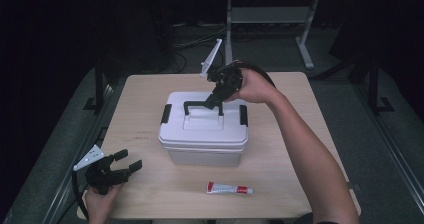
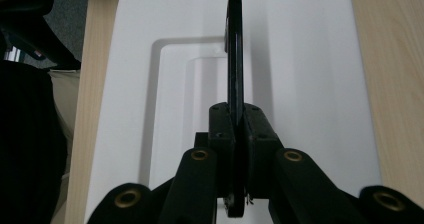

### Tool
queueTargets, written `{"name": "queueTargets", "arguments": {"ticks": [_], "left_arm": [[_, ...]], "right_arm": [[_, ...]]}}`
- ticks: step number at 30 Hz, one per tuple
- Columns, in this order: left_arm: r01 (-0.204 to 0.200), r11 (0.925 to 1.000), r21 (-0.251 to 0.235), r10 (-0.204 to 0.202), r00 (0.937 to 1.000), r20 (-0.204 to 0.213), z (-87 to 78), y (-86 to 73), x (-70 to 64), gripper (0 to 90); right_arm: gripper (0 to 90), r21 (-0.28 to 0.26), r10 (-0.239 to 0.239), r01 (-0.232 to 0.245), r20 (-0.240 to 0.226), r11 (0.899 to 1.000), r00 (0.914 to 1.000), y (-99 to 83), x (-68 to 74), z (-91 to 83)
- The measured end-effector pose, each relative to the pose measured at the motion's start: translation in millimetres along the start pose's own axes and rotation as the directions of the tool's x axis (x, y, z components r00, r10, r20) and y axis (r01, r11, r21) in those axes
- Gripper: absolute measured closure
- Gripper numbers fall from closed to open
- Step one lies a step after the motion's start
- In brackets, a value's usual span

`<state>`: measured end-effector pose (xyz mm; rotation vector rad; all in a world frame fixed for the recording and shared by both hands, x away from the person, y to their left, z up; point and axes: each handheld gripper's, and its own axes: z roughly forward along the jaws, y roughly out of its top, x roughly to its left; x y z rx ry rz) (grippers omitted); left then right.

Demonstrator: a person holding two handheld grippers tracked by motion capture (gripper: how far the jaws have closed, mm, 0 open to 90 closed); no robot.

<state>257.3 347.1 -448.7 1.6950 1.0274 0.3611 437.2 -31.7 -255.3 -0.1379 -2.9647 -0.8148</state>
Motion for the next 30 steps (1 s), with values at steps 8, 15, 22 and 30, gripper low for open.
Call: {"name": "queueTargets", "arguments": {"ticks": [8, 15, 22, 30], "left_arm": [[-0.002, 1.0000, 0.002, 0.002, 1.0000, -0.001, -0.9, 0.0, 0.7, 15.3], [-0.008, 0.9999, 0.011, 0.008, 1.0000, -0.003, 0.3, -0.1, -0.2, 15.3], [-0.019, 0.9995, 0.026, 0.020, 0.9998, -0.005, 3.2, 0.3, -2.0, 15.3], [-0.026, 0.9991, 0.032, 0.026, 0.9996, -0.011, 4.3, -0.1, -3.1, 15.3]], "right_arm": [[84.4, -0.006, 0.003, -0.003, 0.039, 1.000, 0.9992, -14.3, 13.3, -29.4], [84.4, -0.015, 0.050, -0.049, 0.090, 0.999, 0.9946, -49.9, 28.5, -61.2], [84.4, -0.023, 0.093, -0.090, 0.135, 0.996, 0.9866, -89.7, 44.1, -86.5], [84.4, -0.053, 0.194, -0.188, 0.167, 0.981, 0.9666, -157.4, 64.8, -111.6]]}}
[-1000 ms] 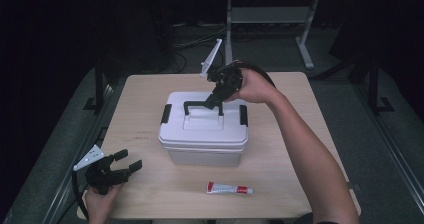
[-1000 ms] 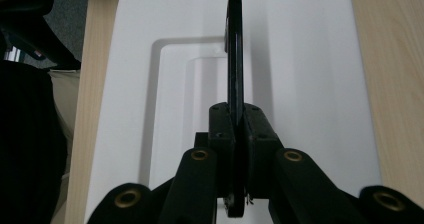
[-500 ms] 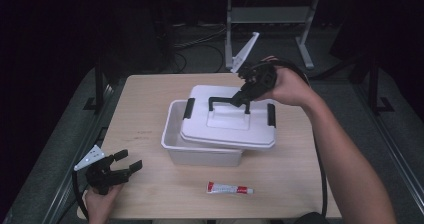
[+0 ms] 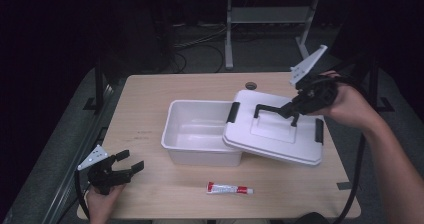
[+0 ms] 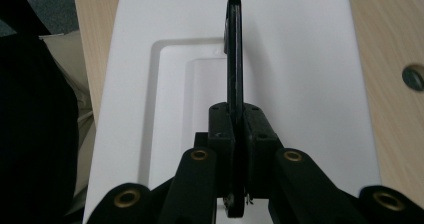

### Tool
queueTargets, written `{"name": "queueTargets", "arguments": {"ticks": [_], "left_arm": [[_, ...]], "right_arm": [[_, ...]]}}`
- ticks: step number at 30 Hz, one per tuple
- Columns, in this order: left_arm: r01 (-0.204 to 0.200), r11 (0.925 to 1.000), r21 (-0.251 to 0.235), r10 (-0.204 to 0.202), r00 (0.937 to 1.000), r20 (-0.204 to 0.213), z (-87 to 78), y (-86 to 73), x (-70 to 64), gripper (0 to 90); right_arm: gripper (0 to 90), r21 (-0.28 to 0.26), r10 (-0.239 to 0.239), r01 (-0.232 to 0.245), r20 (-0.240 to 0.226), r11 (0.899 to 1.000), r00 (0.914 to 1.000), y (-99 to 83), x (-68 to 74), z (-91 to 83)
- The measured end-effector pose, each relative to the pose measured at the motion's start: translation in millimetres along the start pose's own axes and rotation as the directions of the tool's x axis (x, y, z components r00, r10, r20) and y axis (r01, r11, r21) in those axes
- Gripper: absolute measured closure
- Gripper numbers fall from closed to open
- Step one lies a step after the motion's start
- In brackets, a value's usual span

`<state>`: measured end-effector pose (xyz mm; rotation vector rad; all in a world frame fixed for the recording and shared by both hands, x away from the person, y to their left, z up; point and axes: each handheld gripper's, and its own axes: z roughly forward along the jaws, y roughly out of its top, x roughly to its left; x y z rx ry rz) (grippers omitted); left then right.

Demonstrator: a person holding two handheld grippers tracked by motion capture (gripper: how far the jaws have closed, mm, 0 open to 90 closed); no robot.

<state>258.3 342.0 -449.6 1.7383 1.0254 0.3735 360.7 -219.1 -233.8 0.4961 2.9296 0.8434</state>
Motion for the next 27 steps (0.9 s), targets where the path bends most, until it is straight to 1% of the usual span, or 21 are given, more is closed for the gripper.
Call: {"name": "queueTargets", "arguments": {"ticks": [4, 6, 8, 9, 10, 11, 12, 13, 14, 15, 16, 17, 18, 19, 21, 22, 23, 25, 27], "left_arm": [[0.001, 1.0000, 0.005, -0.001, 1.0000, -0.003, 0.7, -0.3, 0.2, 15.3], [0.000, 1.0000, 0.006, 0.000, 1.0000, -0.003, 0.8, -0.2, -0.2, 15.3], [0.002, 1.0000, 0.003, -0.002, 1.0000, -0.001, 0.7, -0.1, -0.4, 15.3], [0.010, 0.9999, -0.006, -0.010, 0.9999, 0.004, 0.1, -0.3, -0.1, 15.3], [0.010, 0.9999, -0.006, -0.010, 0.9999, 0.004, 0.1, -0.3, -0.1, 15.3], [0.013, 0.9999, -0.008, -0.013, 0.9999, 0.001, -0.9, -0.8, 0.4, 15.3], [0.013, 0.9999, -0.008, -0.013, 0.9999, 0.001, -0.9, -0.8, 0.4, 15.3], [0.013, 0.9999, -0.008, -0.013, 0.9999, -0.002, -1.0, -1.2, 0.7, 15.3], [0.018, 0.9998, -0.010, -0.018, 0.9998, -0.002, -1.0, -1.8, 0.9, 15.3], [0.018, 0.9998, -0.010, -0.018, 0.9998, -0.002, -1.0, -1.8, 0.9, 15.3], [0.018, 0.9998, -0.009, -0.018, 0.9998, -0.004, -1.1, -1.9, 0.8, 15.3], [0.016, 0.9998, -0.010, -0.016, 0.9999, -0.005, -1.2, -1.9, 0.6, 15.3], [0.016, 0.9998, -0.010, -0.016, 0.9999, -0.005, -1.2, -1.9, 0.6, 15.3], [0.012, 0.9999, -0.011, -0.012, 0.9999, -0.007, -1.3, -1.8, 0.2, 15.3], [0.011, 0.9999, -0.009, -0.011, 0.9999, -0.007, -1.1, -1.8, 0.2, 15.3], [0.008, 0.9999, -0.006, -0.008, 0.9999, -0.006, -1.2, -1.8, 0.4, 15.3], [0.008, 0.9999, -0.006, -0.008, 0.9999, -0.006, -1.3, -1.9, 0.4, 15.3], [0.013, 0.9999, -0.010, -0.013, 0.9999, -0.007, -1.6, -2.1, 0.5, 15.3], [0.016, 0.9998, -0.008, -0.016, 0.9998, -0.007, -1.8, -2.1, 0.8, 15.3]], "right_arm": [[84.4, -0.018, 0.054, -0.054, 0.024, 0.998, 0.9982, -32.5, 2.3, -13.2], [84.4, -0.025, 0.085, -0.084, 0.028, 0.996, 0.9960, -47.3, 4.6, -18.1], [84.4, -0.025, 0.100, -0.099, 0.039, 0.995, 0.9942, -61.1, 6.6, -21.3], [84.4, -0.029, 0.104, -0.103, 0.043, 0.994, 0.9937, -68.0, 7.2, -22.3], [84.4, -0.029, 0.104, -0.103, 0.043, 0.994, 0.9937, -68.0, 7.2, -22.3], [84.3, -0.037, 0.126, -0.124, 0.046, 0.992, 0.9910, -81.5, 8.9, -23.3], [84.3, -0.037, 0.126, -0.124, 0.046, 0.992, 0.9910, -81.5, 8.9, -23.3], [84.4, -0.039, 0.146, -0.145, 0.050, 0.989, 0.9880, -93.6, 10.4, -23.0], [84.4, -0.042, 0.156, -0.154, 0.049, 0.987, 0.9865, -99.2, 10.8, -22.4], [84.4, -0.042, 0.156, -0.154, 0.049, 0.987, 0.9865, -99.2, 10.8, -22.4], [84.4, -0.044, 0.167, -0.165, 0.048, 0.985, 0.9848, -104.4, 11.0, -21.1], [84.3, -0.043, 0.184, -0.182, 0.044, 0.982, 0.9819, -113.7, 10.9, -17.1], [84.3, -0.043, 0.184, -0.182, 0.044, 0.982, 0.9819, -113.7, 10.9, -17.1], [84.4, -0.038, 0.198, -0.196, 0.044, 0.980, 0.9792, -121.3, 9.3, -11.3], [84.4, -0.028, 0.210, -0.209, 0.050, 0.978, 0.9764, -127.1, 6.8, -3.8], [84.4, -0.028, 0.210, -0.209, 0.050, 0.978, 0.9764, -127.1, 6.8, -3.8], [84.3, -0.020, 0.221, -0.220, 0.043, 0.975, 0.9743, -131.7, 4.2, 4.8], [84.3, -0.016, 0.235, -0.235, 0.024, 0.972, 0.9717, -135.9, 1.5, 14.3], [84.4, -0.012, 0.241, -0.241, 0.017, 0.970, 0.9703, -139.4, -1.8, 24.5]]}}
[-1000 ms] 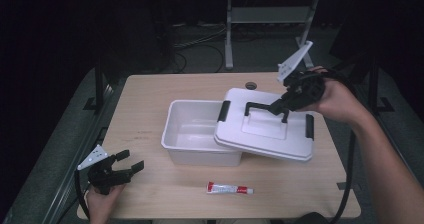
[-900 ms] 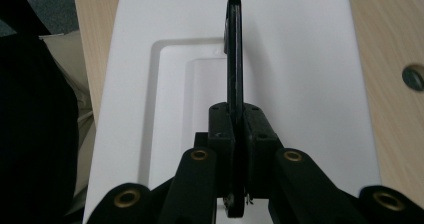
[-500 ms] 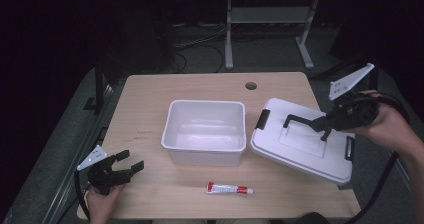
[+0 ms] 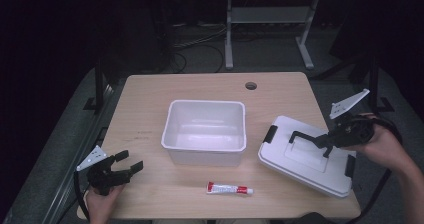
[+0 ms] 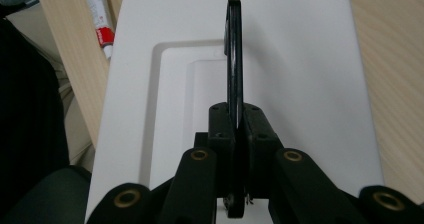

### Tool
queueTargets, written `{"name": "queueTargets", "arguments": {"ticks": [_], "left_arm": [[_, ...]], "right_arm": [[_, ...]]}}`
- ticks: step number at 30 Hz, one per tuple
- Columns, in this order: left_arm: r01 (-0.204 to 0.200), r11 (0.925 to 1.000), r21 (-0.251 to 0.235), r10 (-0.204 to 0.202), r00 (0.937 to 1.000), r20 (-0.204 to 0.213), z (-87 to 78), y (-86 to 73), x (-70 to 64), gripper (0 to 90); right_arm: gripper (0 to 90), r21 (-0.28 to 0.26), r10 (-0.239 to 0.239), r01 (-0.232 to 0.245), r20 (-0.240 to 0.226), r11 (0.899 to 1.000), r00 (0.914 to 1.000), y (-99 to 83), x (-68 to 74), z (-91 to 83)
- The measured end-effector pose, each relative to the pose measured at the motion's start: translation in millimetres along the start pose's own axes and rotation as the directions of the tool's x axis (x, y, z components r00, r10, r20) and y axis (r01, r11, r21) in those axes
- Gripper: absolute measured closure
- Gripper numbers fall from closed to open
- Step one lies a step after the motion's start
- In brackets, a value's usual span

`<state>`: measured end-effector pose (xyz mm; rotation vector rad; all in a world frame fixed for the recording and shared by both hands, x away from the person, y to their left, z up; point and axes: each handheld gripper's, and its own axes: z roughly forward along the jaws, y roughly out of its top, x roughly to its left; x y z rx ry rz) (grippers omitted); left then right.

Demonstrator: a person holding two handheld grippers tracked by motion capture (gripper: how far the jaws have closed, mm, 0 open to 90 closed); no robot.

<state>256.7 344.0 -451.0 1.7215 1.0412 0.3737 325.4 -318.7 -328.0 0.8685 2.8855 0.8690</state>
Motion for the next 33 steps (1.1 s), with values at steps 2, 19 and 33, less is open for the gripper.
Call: {"name": "queueTargets", "arguments": {"ticks": [2, 19, 33], "left_arm": [[-0.005, 1.0000, -0.001, 0.005, 1.0000, -0.001, -0.5, 0.1, 0.2, 15.3], [-0.005, 1.0000, -0.004, 0.005, 1.0000, -0.002, -1.3, 0.5, 0.8, 15.3], [-0.006, 1.0000, -0.002, 0.006, 1.0000, -0.004, -1.3, 0.6, 0.3, 15.3]], "right_arm": [[84.4, 0.005, 0.010, -0.010, -0.007, 1.000, 0.9999, -2.1, -3.6, 9.7], [84.3, 0.035, 0.045, -0.044, -0.037, 0.998, 0.9983, -6.5, -23.3, 70.4], [78.4, 0.023, 0.058, -0.057, -0.040, 0.998, 0.9975, -10.0, -26.1, 80.3]]}}
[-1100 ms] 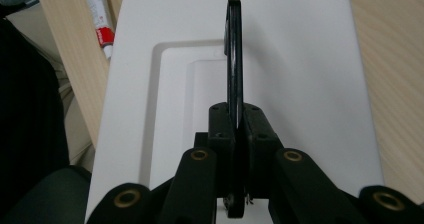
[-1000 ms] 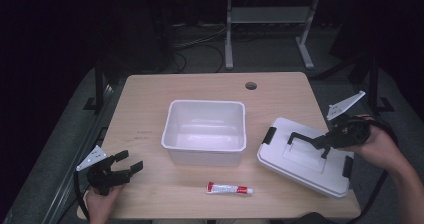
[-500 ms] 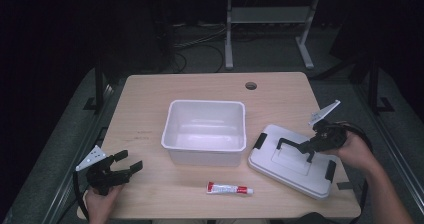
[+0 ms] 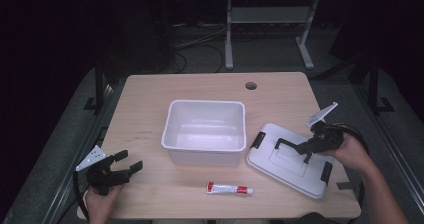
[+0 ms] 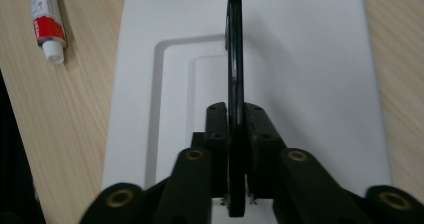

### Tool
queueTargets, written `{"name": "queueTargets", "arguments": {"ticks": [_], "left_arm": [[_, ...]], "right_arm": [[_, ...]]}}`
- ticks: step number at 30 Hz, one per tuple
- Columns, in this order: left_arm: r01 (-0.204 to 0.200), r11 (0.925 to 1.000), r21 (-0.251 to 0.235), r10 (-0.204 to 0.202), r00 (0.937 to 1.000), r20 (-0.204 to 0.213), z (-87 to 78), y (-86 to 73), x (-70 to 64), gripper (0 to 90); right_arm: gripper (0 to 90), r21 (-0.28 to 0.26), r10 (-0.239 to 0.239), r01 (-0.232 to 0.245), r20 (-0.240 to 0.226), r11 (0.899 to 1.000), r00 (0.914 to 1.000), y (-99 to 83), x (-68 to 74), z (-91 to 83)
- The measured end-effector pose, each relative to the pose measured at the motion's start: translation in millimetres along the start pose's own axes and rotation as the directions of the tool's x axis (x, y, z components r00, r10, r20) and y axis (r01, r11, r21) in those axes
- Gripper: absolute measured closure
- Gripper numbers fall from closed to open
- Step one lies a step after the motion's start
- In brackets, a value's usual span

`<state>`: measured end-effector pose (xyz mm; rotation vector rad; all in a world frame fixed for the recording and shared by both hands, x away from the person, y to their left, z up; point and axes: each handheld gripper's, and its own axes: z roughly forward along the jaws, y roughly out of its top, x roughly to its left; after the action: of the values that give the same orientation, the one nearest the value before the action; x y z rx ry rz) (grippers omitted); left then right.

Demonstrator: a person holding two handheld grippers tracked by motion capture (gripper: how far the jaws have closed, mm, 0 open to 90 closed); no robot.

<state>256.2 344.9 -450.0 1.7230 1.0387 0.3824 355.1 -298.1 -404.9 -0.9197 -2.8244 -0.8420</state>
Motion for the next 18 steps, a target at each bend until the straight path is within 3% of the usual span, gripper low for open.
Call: {"name": "queueTargets", "arguments": {"ticks": [9, 18], "left_arm": [[-0.005, 1.0000, -0.001, 0.005, 1.0000, 0.006, 0.3, 0.2, -2.2, 15.3], [-0.004, 1.0000, -0.002, 0.004, 1.0000, 0.008, 0.2, 0.5, -2.2, 15.3]], "right_arm": [[60.6, -0.029, -0.011, 0.012, 0.037, 1.000, 0.9993, 5.8, 8.9, -16.0], [53.0, -0.014, -0.080, 0.081, 0.076, 0.997, 0.9939, 18.3, 33.2, -31.9]]}}
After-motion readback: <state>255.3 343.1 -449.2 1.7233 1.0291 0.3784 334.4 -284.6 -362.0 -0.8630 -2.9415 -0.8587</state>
